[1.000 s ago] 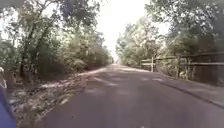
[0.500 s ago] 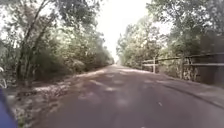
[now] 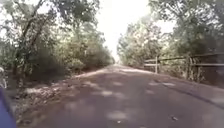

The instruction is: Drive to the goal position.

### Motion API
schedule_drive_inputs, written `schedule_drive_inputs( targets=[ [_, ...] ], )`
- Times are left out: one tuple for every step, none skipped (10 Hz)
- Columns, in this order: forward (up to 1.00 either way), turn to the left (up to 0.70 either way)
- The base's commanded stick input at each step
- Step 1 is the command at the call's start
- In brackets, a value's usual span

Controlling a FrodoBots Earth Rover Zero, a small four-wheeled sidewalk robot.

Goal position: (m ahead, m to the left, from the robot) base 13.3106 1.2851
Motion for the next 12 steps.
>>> schedule_drive_inputs(
  targets=[
    [0.7, 0.0],
    [0.7, 0.0],
    [0.7, 0.0],
    [0.7, 0.0],
    [0.7, 0.0],
    [0.7, 0.0],
    [0.7, 0.0],
    [0.7, 0.0],
    [0.7, 0.0],
    [0.7, 0.0],
    [0.7, -0.14],
    [0.7, -0.16]
  ],
)
